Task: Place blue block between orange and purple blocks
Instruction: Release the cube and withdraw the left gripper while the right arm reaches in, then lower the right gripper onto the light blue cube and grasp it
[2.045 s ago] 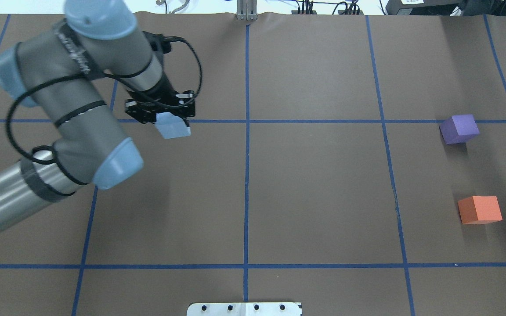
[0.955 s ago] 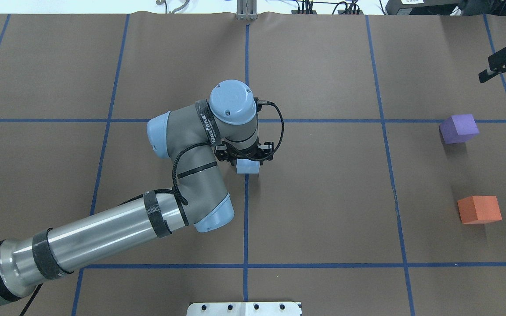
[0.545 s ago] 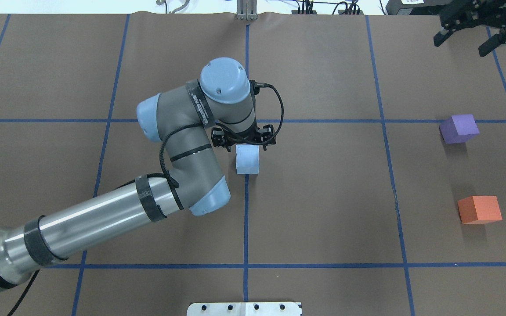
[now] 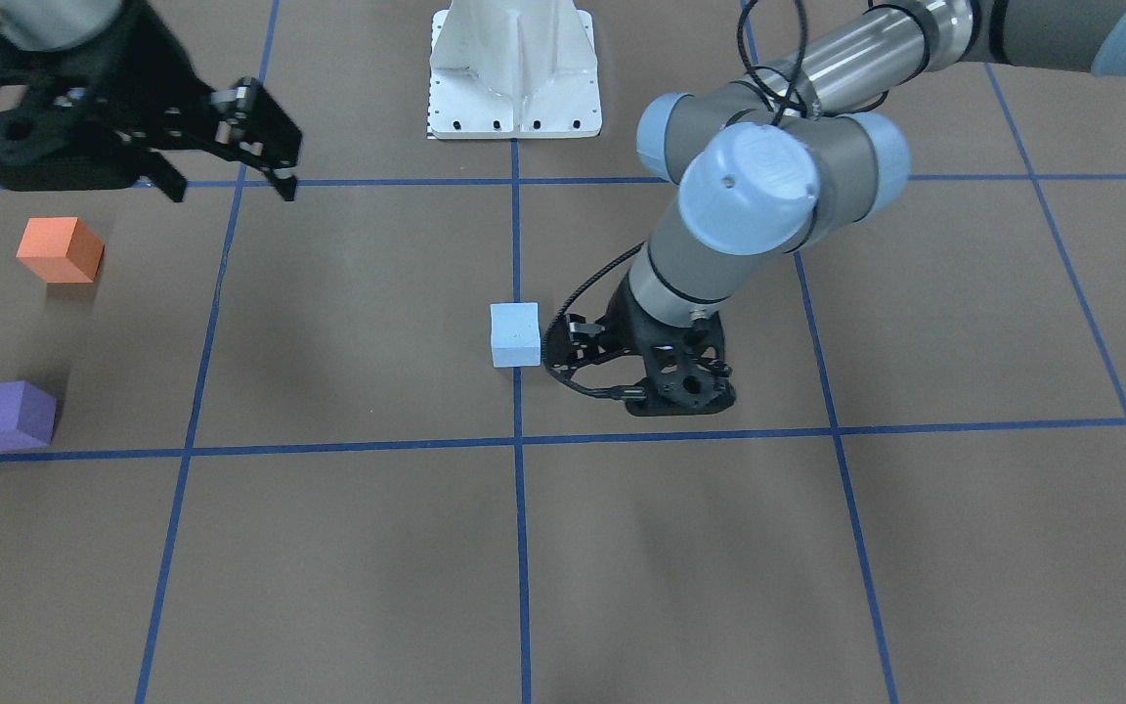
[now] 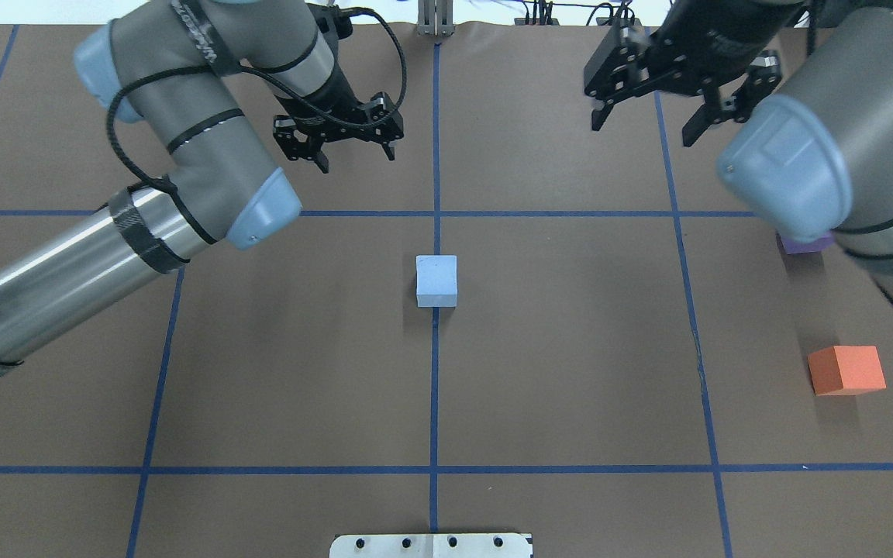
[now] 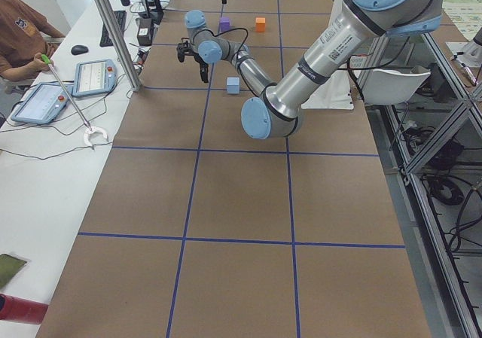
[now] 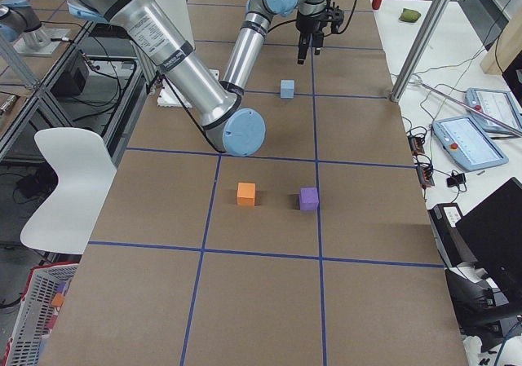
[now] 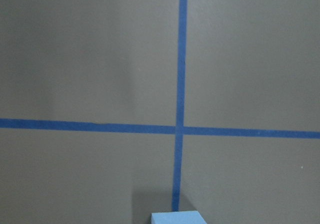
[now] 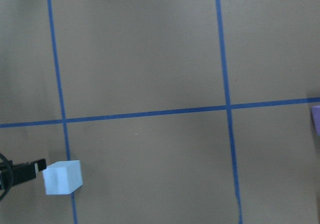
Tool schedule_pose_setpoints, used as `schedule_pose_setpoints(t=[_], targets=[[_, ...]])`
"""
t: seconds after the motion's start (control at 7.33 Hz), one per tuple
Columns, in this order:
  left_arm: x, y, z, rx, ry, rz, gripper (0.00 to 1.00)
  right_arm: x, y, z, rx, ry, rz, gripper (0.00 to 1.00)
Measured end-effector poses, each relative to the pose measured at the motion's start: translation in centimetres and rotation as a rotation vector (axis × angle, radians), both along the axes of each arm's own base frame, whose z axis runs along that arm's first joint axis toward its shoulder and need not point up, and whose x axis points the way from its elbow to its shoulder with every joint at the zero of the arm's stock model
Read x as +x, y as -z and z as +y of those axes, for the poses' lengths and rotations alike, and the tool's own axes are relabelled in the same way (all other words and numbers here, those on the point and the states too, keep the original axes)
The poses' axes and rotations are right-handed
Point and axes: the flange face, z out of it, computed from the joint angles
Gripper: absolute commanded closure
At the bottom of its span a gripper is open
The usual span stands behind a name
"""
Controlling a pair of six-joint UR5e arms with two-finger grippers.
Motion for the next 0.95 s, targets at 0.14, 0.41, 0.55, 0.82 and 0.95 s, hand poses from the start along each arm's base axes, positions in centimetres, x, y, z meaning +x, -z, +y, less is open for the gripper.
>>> schedule_pose_setpoints(t=[0.14, 0.41, 0.55, 0.82, 0.95], targets=[[-3.9, -2.6, -0.2, 0.022, -0.009, -0.038, 0.0, -5.2, 1.7, 0.8, 0.011, 0.013, 0.021, 0.01], [-12.6, -7.8, -0.2, 0.067, -0.035, -0.131, 0.0, -16.3, 2.3, 0.8, 0.045, 0.014, 0.039, 0.01], [-16.7, -10.6, 0.1, 0.092, -0.052, -0.168, 0.0, -20.8, 1.1, 0.8, 0.068, 0.012, 0.053, 0.0], [-22.8, -15.6, 0.6, 0.139, -0.084, -0.215, 0.0, -27.4, -2.3, 1.0, 0.08, 0.008, 0.059, 0.0], [-24.2, -17.1, 0.7, 0.151, -0.095, -0.229, 0.0, -29.4, -3.6, 1.4, 0.088, 0.014, 0.063, 0.0]])
